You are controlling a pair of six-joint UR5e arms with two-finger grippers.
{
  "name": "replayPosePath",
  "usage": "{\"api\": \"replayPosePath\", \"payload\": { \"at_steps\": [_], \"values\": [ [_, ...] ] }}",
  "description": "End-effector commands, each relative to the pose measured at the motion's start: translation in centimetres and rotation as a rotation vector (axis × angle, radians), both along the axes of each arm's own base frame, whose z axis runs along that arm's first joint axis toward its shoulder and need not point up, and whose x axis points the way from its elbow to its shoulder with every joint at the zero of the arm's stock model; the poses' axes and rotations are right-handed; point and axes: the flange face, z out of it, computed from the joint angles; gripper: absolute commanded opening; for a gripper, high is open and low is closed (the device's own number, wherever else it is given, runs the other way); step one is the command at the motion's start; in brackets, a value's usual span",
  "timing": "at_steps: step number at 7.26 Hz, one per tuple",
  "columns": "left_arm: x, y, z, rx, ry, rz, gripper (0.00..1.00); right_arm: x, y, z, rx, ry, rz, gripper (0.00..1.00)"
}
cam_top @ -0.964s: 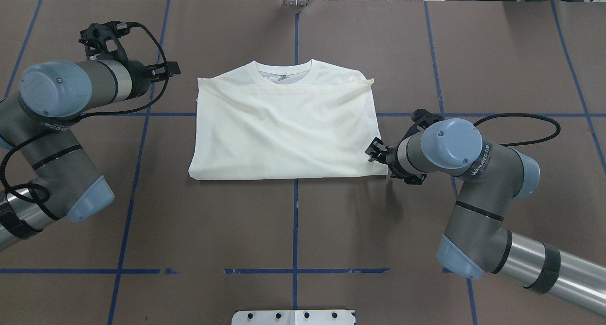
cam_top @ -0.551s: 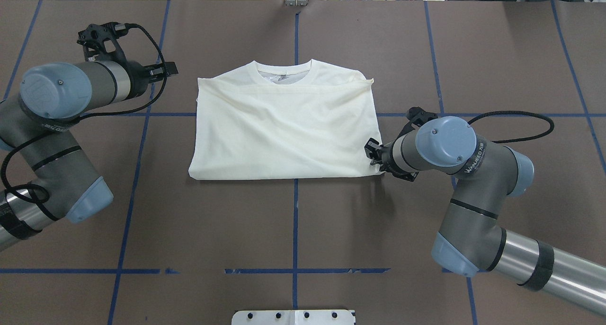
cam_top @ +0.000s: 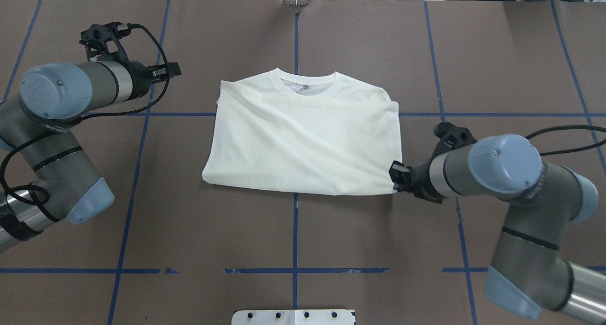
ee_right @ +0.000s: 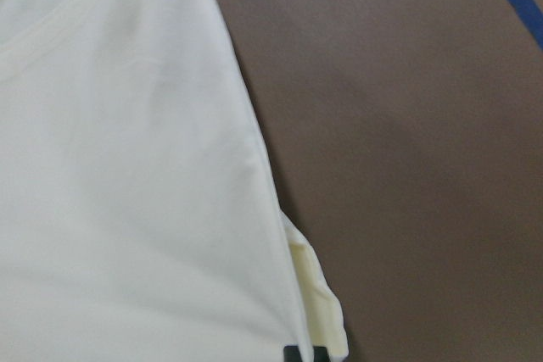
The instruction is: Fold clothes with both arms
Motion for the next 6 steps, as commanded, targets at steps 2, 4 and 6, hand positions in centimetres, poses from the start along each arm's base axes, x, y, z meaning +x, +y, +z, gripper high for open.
{"api": "replayPosePath", "payload": {
  "at_steps": [2,4,6],
  "values": [
    [-1.4,5.9,-5.1,-0.039,0.178,0.31,0.69,1.8,18.0,-3.5,-0.062,-0.087,-0.414,0.35],
    [-1.6,8.8,-6.8,-0.243,0.341,0.413,0.73,1.3,18.2,-3.4,-0.032,-0.079,-0.381,1.0],
    [1.2,11.1,-5.5,-0.41,0.365,0.496,0.73,2.9,12.4,-2.9,0.001,-0.061,-0.204,1.0]
  ]
}}
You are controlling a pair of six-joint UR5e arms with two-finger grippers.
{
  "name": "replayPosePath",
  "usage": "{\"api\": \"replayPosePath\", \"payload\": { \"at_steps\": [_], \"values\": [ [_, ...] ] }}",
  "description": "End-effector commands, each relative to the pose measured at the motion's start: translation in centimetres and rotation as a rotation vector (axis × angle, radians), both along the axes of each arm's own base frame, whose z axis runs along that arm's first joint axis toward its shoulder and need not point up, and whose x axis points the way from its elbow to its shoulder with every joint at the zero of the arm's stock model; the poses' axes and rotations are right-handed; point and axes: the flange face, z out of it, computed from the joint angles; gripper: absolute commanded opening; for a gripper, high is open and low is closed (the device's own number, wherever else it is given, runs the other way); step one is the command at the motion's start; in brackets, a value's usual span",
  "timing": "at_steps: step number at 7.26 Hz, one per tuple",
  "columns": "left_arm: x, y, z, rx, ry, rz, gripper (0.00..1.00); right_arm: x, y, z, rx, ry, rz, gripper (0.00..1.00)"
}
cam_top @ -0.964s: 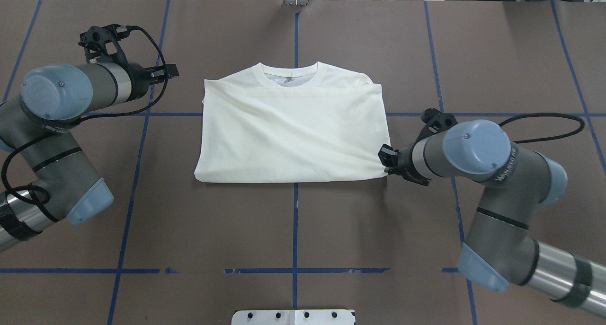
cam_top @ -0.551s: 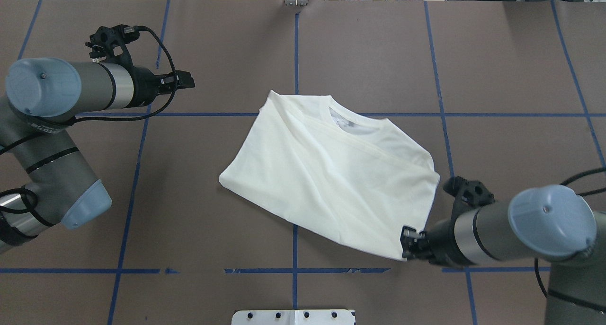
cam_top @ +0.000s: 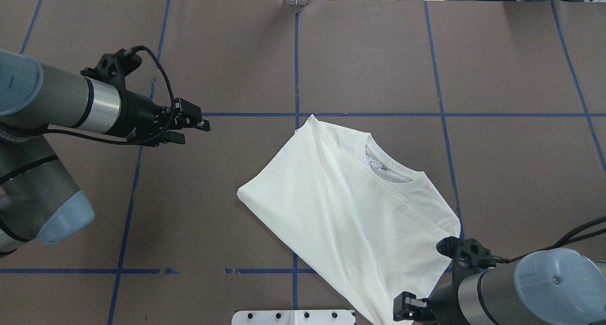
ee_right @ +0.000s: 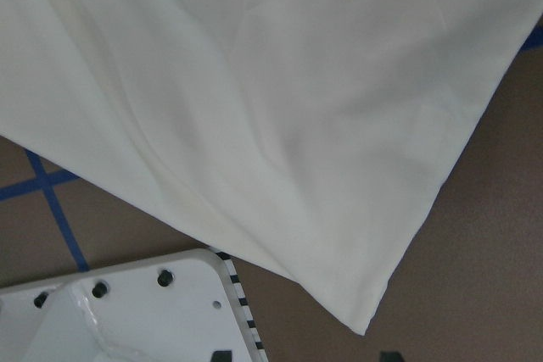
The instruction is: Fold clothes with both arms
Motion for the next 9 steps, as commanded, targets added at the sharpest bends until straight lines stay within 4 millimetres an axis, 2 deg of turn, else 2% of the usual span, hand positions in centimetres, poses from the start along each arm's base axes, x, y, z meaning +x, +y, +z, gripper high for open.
{"api": "replayPosePath", "payload": {
  "at_steps": [1,2,3,4,5,6,8,9],
  "values": [
    [6.1,2.8,2.1,-0.161,-0.031,0.062,0.73,2.8,-8.0,-0.1,0.019,-0.004,0.209,1.0],
    [9.1,2.8,1.0,-0.192,-0.03,0.062,0.73,2.7,-12.3,-1.2,0.024,-0.026,0.293,1.0],
    [10.8,3.1,2.2,-0.203,-0.056,0.066,0.72,2.1,-13.6,-0.3,0.019,-0.005,0.314,1.0],
    [13.5,3.9,2.6,-0.194,-0.08,0.054,0.71,2.1,-13.7,-0.4,0.019,-0.008,0.318,1.0],
    [15.5,3.8,3.1,-0.194,-0.102,0.041,0.68,2.0,-13.9,-0.3,0.02,-0.004,0.324,1.0],
    [16.4,3.4,2.6,-0.193,-0.1,0.041,0.66,1.9,-14.0,0.1,0.021,0.004,0.329,1.0],
    [18.0,5.1,3.2,-0.2,-0.146,0.038,0.64,1.5,-14.3,0.7,0.018,0.018,0.331,1.0],
    [18.2,5.3,3.3,-0.207,-0.163,0.039,0.59,1.3,-14.4,1.1,0.015,0.027,0.331,1.0]
  ]
}}
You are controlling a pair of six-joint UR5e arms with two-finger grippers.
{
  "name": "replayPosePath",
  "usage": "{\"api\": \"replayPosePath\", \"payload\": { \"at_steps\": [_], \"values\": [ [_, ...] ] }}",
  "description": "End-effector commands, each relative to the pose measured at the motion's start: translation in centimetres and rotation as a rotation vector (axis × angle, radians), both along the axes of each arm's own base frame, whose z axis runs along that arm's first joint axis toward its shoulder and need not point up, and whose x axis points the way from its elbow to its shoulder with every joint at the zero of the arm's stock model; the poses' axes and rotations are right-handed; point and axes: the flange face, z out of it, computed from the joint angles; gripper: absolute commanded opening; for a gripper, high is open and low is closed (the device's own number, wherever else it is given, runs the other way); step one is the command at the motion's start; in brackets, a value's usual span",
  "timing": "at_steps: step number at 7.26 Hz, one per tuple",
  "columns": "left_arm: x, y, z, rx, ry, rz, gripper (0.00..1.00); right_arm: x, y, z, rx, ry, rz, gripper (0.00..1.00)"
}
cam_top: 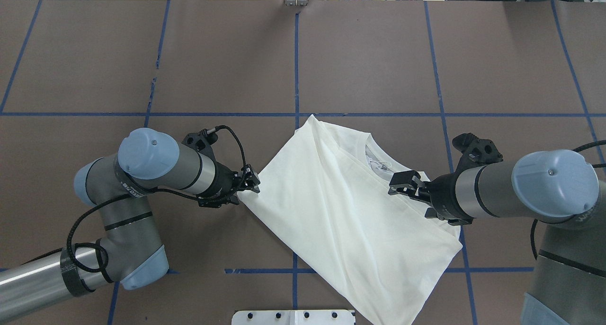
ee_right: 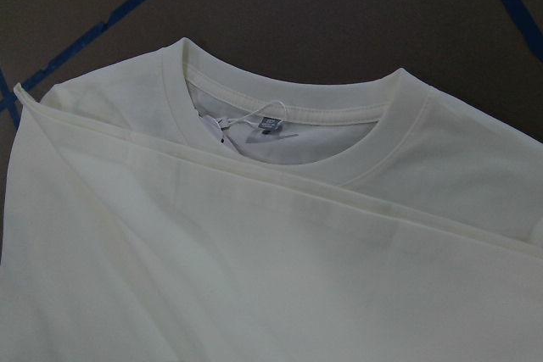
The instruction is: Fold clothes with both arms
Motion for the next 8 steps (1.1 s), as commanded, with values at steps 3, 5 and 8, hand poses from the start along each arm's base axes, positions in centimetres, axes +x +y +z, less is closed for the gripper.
{"api": "replayPosePath", "payload": {
  "at_steps": [3,5,8],
  "values": [
    [0.8,0.7,0.1,-0.009,-0.026,-0.023,0.0,-0.4,-0.2,0.7,-0.008,0.013,0.002,1.0],
    [-2.0,-0.8,0.1,0.037,-0.04,-0.042,0.0,-0.5,-0.4,0.9,-0.011,0.017,0.006,1.0],
    [-5.5,-16.4,-2.1,0.2,-0.08,-0.172,0.0,-0.4,-1.1,-0.9,0.001,-0.019,0.022,1.0]
  ]
}}
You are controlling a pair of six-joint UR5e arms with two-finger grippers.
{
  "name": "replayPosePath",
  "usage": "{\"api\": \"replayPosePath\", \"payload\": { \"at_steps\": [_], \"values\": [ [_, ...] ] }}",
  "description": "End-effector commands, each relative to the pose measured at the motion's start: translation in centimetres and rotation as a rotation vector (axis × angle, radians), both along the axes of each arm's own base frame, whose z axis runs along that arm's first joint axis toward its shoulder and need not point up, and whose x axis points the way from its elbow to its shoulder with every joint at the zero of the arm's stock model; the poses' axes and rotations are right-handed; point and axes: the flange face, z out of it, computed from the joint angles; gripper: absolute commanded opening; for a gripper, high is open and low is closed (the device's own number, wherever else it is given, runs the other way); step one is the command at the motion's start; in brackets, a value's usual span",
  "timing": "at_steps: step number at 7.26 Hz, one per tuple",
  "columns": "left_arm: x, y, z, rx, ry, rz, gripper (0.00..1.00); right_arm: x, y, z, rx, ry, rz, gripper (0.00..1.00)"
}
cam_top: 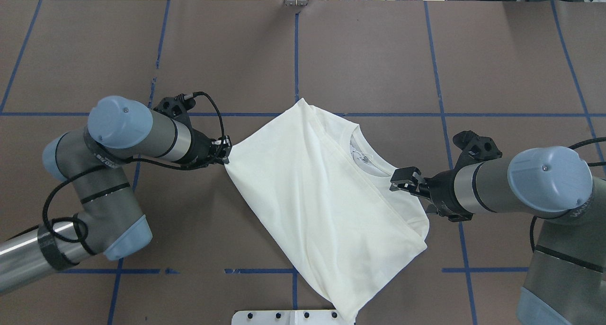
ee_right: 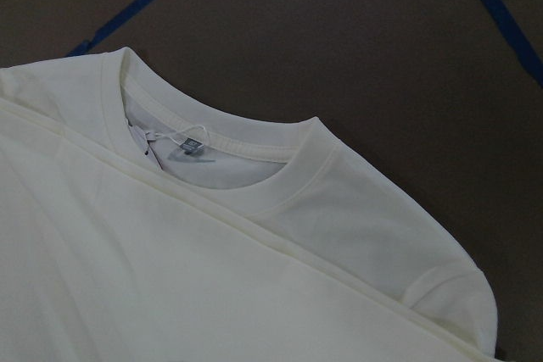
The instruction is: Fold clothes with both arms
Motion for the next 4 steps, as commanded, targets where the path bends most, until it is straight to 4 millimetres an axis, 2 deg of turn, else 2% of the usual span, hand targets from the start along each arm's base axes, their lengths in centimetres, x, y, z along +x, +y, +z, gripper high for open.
{"api": "replayPosePath", "payload": {
  "at_steps": [1,2,3,4],
  "values": [
    [1.7,-13.1,-4.5,0.052,0.008,-0.11,0.0,-0.5,-0.2,-1.7,0.012,-0.031,0.0,1.0],
    [1.7,-16.7,-5.0,0.072,0.03,-0.144,0.0,-0.6,-0.2,-1.8,0.013,-0.034,-0.001,1.0],
    [1.8,-18.8,-3.3,0.071,0.018,-0.165,0.0,-0.9,-0.1,-1.8,0.012,-0.035,-0.006,1.0],
    [1.7,-18.8,-3.7,0.072,0.026,-0.171,0.24,-1.5,-0.1,-2.5,0.02,-0.043,-0.002,1.0]
  ]
}}
